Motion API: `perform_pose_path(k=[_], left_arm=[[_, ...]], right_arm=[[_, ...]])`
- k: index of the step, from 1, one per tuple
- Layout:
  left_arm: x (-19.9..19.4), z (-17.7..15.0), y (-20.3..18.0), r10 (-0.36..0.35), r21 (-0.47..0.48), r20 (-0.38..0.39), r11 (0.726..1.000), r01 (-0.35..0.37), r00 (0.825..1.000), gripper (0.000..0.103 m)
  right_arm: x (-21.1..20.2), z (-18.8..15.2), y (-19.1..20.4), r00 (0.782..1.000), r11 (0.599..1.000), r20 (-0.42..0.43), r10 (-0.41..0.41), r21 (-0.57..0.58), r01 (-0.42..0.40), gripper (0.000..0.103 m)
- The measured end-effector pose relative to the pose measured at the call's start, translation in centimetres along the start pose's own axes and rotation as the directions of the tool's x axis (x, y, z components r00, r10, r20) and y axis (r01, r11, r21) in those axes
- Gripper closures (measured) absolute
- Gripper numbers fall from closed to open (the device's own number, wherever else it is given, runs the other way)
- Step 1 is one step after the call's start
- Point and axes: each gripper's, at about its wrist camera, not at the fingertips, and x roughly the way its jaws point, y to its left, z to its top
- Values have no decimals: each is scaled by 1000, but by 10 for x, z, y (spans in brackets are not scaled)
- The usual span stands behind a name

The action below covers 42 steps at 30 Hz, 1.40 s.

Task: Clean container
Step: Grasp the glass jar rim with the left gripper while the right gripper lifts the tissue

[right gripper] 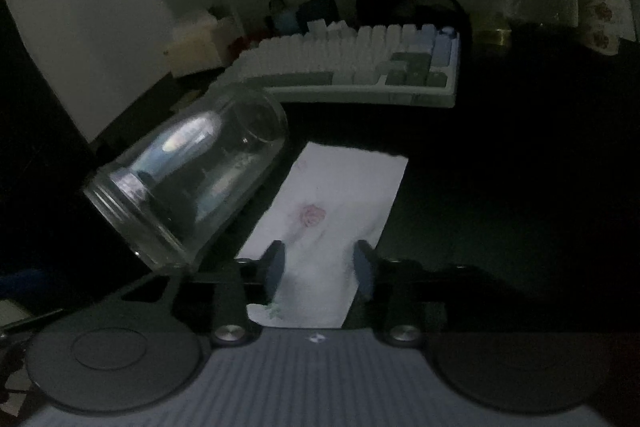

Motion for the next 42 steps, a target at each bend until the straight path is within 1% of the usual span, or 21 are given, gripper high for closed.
perform_pose_path(k=[1, 2, 3, 4, 5, 9, 13, 17, 19, 20, 21, 22, 23, 26, 29, 32, 36, 38, 39, 41, 42], left_arm=[[1, -1, 0, 2, 2, -2, 1000, -2, 1000, 5], [1, -1, 0, 4, 4, -4, 1000, -4, 1000, 5], [1, -2, 0, 4, 3, -7, 1000, -4, 1000, 5], [2, -3, 1, 4, 3, -9, 1000, -4, 1000, 5], [2, -3, 1, 5, 4, -10, 1000, -5, 1000, 5], [0, -6, 2, 17, 19, -7, 1000, -17, 1000, 5], [0, -6, -1, 12, 19, -14, 1000, -12, 1000, 5], [5, 0, -20, -17, 33, -22, 999, 17, 1000, 6], [9, 6, -30, -11, 9, -30, 1000, 11, 999, 6], [12, 9, -33, -2, -11, -34, 1000, 2, 999, 6], [16, 13, -36, 24, -41, -39, 999, -25, 999, 6], [20, 17, -39, 49, -70, -46, 996, -52, 998, 6], [23, 20, -40, 73, -101, -56, 992, -79, 996, 6], [34, 27, -39, 110, -237, -96, 963, -130, 989, 6], [43, 31, -43, 61, -304, -120, 948, -95, 991, 7], [46, 36, -56, 64, -299, -105, 950, -93, 992, 7], [54, 48, -69, 65, -275, -98, 957, -90, 993, 8], [61, 53, -67, 85, -284, -98, 953, -109, 992, 15], [65, 55, -66, 92, -288, -98, 950, -117, 991, 28], [75, 58, -64, 76, -282, -108, 954, -104, 991, 37], [78, 56, -62, 46, -263, -96, 962, -70, 994, 42]], right_arm=[[1, 0, 3, 1000, 1000, -1, -11, -17, 11, 59], [2, 1, 6, 1000, 999, -2, -31, -37, 30, 65], [4, 1, 8, 998, 997, -1, -55, -52, 55, 73], [6, 2, 11, 997, 994, -7, -77, -73, 77, 97], [8, 3, 14, 995, 991, -8, -96, -93, 95, 99], [2, 11, 12, 996, 991, 0, -84, -102, 83, 100], [-34, 19, 8, 995, 994, 92, -38, -98, 47, 100], [-73, 23, 2, 982, 996, 188, 21, -91, -4, 100], [-83, 23, -3, 977, 995, 204, 58, -95, -39, 97], [-80, 24, -4, 980, 994, 192, 58, -101, -39, 93], [-76, 24, -5, 983, 994, 177, 55, -107, -36, 86], [-73, 25, -7, 985, 993, 163, 51, -113, -33, 62], [-67, 27, -9, 989, 994, 145, 34, -107, -18, 44], [-55, 31, -23, 994, 998, 106, -29, -56, 35, 43], [-58, 32, -43, 993, 999, 110, -33, 35, 29, 43], [-67, 31, -54, 991, 998, 131, -18, 70, 9, 43], [-71, 33, -55, 989, 998, 144, -23, 69, 14, 43], [-70, 34, -54, 990, 998, 141, -13, 62, 4, 43], [-68, 34, -52, 991, 998, 136, -13, 56, 6, 43], [-67, 33, -49, 991, 999, 135, -22, 42, 17, 43], [-67, 34, -48, 990, 999, 136, -25, 37, 20, 43]])
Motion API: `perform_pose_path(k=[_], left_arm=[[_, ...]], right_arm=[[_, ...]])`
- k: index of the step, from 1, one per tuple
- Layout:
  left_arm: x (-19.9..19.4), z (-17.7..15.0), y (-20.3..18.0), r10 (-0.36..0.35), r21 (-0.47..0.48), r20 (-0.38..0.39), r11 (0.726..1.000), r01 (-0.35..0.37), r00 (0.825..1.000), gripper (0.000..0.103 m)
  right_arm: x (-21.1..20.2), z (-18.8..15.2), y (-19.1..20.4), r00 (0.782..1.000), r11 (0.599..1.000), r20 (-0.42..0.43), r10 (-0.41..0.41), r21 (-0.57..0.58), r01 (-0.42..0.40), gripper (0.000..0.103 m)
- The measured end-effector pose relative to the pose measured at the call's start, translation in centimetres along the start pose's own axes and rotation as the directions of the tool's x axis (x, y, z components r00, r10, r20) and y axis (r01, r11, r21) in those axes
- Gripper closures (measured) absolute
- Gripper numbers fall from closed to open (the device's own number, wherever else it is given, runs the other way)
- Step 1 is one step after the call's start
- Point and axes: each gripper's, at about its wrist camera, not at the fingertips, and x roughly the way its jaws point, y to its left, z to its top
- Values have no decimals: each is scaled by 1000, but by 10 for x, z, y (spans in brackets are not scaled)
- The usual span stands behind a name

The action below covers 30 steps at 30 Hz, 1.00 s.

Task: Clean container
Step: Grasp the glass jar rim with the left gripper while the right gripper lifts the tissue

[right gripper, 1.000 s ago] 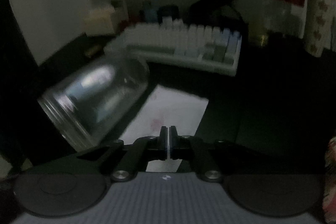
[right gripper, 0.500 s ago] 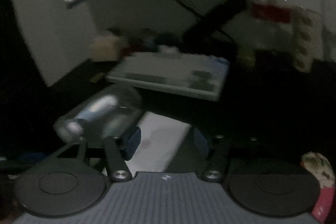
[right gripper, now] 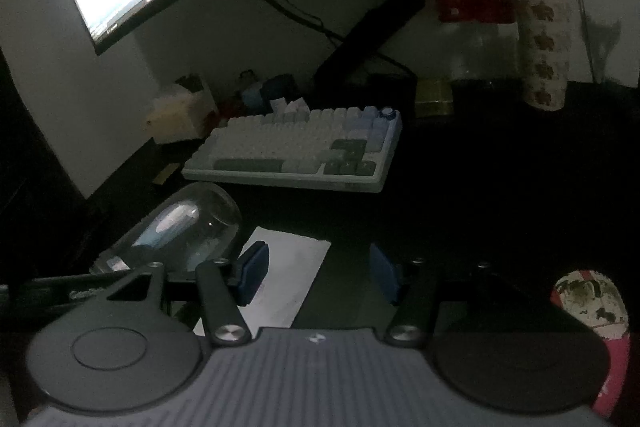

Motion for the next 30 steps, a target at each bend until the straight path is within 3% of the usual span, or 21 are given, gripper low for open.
perform_pose_path(k=[2, 4, 7, 9, 13, 16, 20, 25, 29, 30], left_arm=[[6, -1, 5, -68, 48, 6, 997, 67, 998, 53], [6, -8, 18, -170, 106, 37, 981, 165, 985, 67], [6, -10, 40, -299, 206, 38, 936, 286, 953, 85], [6, -8, 54, -349, 250, 14, 909, 335, 937, 90], [6, -2, 84, -403, 308, -72, 861, 404, 913, 87], [1, -2, 103, -370, 331, -90, 864, 378, 925, 83], [-11, -9, 118, -340, 421, -68, 843, 336, 938, 82], [-16, -28, 128, -358, 500, -40, 802, 328, 933, 77], [-14, -34, 132, -423, 507, -8, 779, 368, 906, 73], [-14, -37, 130, -439, 527, 13, 767, 367, 898, 67]], right_arm=[[2, 0, 1, 1000, 1000, 2, 0, -9, 0, 44], [-1, 0, 0, 1000, 1000, 10, 0, -9, 0, 44], [-3, 0, -2, 1000, 1000, 18, -4, -1, 4, 44], [-2, 1, -2, 1000, 1000, 17, -8, 8, 7, 44], [-7, 1, 6, 999, 1000, 39, -9, -11, 9, 44], [-6, 0, 17, 999, 999, 45, -13, -39, 15, 44], [5, -1, 27, 1000, 999, 17, -1, -47, 2, 44], [33, -4, 42, 997, 1000, -71, -6, -26, 4, 43], [53, -12, 54, 991, 998, -116, -63, -19, 61, 38], [55, -15, 58, 990, 995, -103, -100, -26, 98, 35]])
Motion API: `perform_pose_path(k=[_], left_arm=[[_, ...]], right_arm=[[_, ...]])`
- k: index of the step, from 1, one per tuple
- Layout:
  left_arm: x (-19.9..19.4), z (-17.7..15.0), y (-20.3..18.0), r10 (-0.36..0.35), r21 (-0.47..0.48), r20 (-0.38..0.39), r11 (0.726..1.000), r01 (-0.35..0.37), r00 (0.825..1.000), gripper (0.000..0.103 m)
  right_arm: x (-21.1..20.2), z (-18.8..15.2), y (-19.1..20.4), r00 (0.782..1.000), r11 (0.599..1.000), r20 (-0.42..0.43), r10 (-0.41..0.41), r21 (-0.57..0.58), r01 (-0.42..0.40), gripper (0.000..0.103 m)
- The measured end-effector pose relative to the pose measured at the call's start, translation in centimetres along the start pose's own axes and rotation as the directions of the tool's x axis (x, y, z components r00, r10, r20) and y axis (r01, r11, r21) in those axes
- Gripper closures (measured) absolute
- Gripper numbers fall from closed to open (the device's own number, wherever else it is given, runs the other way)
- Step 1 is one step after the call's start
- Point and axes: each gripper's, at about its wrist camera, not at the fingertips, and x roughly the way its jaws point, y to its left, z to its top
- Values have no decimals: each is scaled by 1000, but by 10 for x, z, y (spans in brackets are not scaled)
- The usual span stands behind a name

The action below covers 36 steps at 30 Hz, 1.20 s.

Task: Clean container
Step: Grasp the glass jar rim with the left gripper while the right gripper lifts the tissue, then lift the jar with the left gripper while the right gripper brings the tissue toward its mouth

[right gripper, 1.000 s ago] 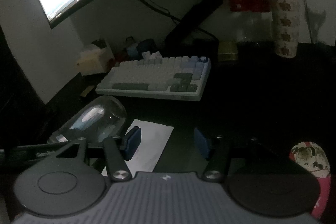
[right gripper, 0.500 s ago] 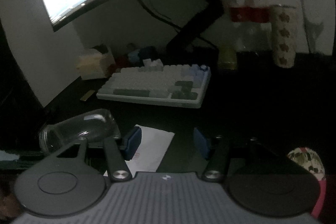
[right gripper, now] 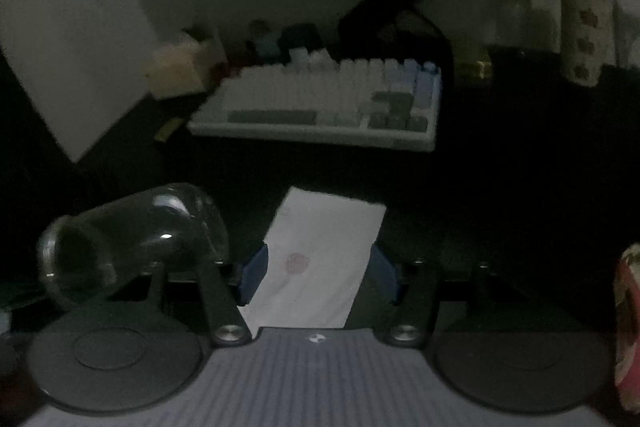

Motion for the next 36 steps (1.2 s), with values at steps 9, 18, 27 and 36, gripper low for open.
perform_pose_path(k=[9, 18, 27, 36], left_arm=[[14, -17, -16, -76, 160, 83, 985, 62, 994, 54], [12, -16, 6, -180, 81, 85, 982, 173, 980, 43], [14, -4, 15, -165, -38, 121, 985, 171, 979, 15], [16, -25, -11, 7, 5, 279, 1000, -9, 960, 0]], right_arm=[[30, -10, 34, 982, 982, -19, -189, -29, 188, 22], [32, -30, 57, 973, 970, 9, -232, -66, 232, 67], [-11, -37, 52, 983, 984, 52, -176, 16, 175, 96], [-74, -20, 57, 984, 999, 178, 15, -51, -6, 96]])
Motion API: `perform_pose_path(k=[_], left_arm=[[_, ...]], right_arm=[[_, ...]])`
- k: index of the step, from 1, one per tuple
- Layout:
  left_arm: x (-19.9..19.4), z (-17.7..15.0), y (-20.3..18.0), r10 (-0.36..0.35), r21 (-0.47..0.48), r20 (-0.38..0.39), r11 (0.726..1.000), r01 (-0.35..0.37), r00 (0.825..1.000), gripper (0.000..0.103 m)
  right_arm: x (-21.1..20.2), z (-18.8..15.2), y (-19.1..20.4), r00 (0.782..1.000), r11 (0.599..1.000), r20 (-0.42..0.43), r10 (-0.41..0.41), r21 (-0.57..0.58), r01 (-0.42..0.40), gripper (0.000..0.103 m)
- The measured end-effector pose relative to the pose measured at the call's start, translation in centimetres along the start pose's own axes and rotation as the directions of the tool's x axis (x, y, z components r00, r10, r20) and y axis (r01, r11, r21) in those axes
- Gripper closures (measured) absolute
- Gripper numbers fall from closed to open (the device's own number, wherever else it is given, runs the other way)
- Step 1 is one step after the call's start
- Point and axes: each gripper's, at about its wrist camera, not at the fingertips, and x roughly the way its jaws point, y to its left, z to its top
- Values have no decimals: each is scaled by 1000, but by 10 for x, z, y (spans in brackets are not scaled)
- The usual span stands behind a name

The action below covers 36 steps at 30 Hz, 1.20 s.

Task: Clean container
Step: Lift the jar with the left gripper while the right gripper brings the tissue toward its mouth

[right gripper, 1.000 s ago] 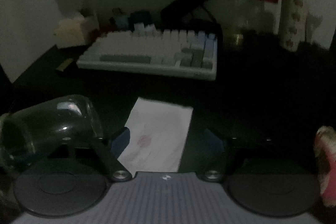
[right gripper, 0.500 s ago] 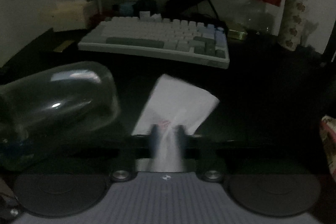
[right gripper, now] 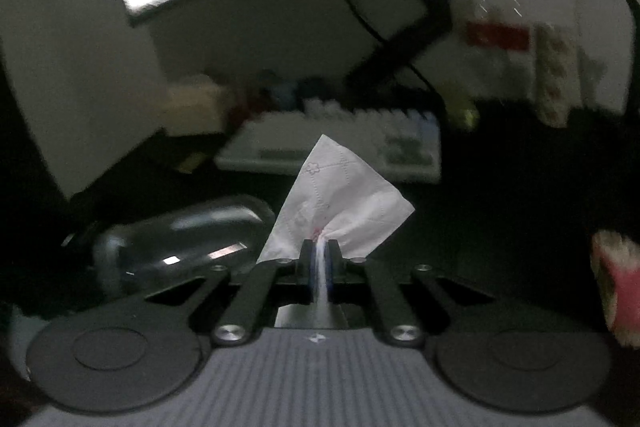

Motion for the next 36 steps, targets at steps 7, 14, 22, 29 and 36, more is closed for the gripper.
perform_pose_path(k=[7, 14, 22, 29, 36], left_arm=[[5, 8, -17, -16, 31, -12, 999, 17, 1000, 84], [23, 9, -17, -225, 89, -78, 969, 231, 971, 95], [22, 1, -7, -443, 100, -123, 885, 456, 888, 94], [-1, -22, -38, -222, 153, -53, 962, 227, 974, 68], [-19, -24, -50, -190, 176, 2, 966, 187, 982, 41]], right_arm=[[-10, 15, -8, 995, 994, 19, 96, -47, -95, 96], [-17, 6, -35, 959, 961, 70, 273, -68, -268, 96], [-3, -3, -47, 890, 878, -5, 457, -160, -452, 96], [16, -15, -6, 865, 829, -54, 499, -260, -495, 91], [12, -27, 0, 884, 829, -23, 467, -336, -447, 77]])
